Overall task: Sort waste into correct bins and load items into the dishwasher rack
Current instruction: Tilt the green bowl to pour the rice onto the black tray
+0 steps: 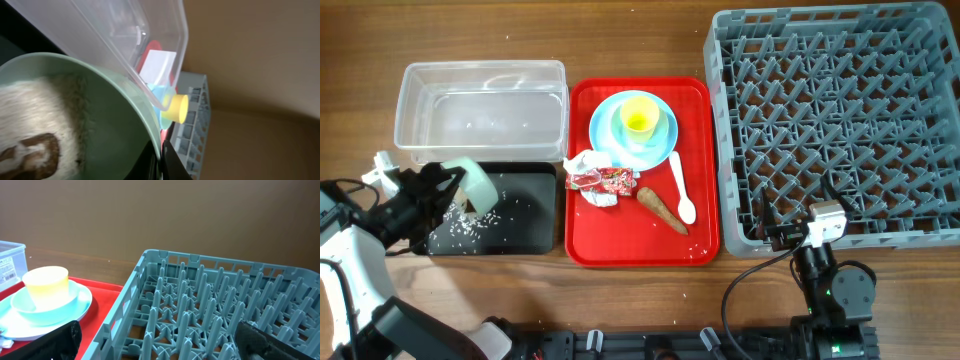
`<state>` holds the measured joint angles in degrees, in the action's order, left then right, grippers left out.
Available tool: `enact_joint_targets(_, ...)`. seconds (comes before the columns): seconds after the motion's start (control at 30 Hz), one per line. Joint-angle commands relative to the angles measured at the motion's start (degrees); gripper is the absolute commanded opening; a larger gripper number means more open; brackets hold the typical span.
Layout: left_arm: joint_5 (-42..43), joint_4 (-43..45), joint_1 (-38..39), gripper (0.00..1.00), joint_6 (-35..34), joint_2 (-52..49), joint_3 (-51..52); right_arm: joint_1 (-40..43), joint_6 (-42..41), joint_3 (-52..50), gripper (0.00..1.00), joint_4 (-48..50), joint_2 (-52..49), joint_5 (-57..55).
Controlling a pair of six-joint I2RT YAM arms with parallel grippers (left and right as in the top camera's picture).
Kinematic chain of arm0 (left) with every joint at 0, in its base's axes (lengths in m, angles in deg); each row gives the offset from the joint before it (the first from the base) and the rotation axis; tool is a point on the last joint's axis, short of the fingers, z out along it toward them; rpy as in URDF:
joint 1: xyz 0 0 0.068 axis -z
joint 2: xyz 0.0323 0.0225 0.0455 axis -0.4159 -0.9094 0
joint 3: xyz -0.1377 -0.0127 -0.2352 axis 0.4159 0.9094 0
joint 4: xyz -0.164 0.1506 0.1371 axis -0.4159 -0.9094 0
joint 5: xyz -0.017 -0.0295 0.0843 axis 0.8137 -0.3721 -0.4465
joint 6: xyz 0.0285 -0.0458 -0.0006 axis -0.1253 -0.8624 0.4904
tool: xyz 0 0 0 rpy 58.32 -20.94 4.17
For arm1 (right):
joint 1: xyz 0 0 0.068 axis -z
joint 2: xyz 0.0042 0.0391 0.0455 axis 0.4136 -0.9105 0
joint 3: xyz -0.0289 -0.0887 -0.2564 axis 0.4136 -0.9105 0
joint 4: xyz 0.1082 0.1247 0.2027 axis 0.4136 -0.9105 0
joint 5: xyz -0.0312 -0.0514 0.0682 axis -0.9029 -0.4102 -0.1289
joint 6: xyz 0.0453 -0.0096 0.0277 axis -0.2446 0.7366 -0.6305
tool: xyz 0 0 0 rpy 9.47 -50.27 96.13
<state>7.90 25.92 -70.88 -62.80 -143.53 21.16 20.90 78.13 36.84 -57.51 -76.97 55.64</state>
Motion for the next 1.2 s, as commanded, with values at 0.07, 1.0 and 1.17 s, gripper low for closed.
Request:
enact_joint_targets(0.07,8.0,-0.7,-1.1,0.04,1.6,0.9,0.6,0.2,0.5,-0.1,1.0,0.2,0.6,0.7)
enact_joint_targets(1.0,22.1,1.9,-1.1,0.04,-0.4,0.9,0.6,0.2,0.5,-0.1,1.0,0.2,0.6,0.7)
enact_joint_targets(1.17,23.6,4.3,-1.1,0.04,-1.3,0.9,0.6,0.2,0.5,-0.1,1.0,0.2,0.6,0.7)
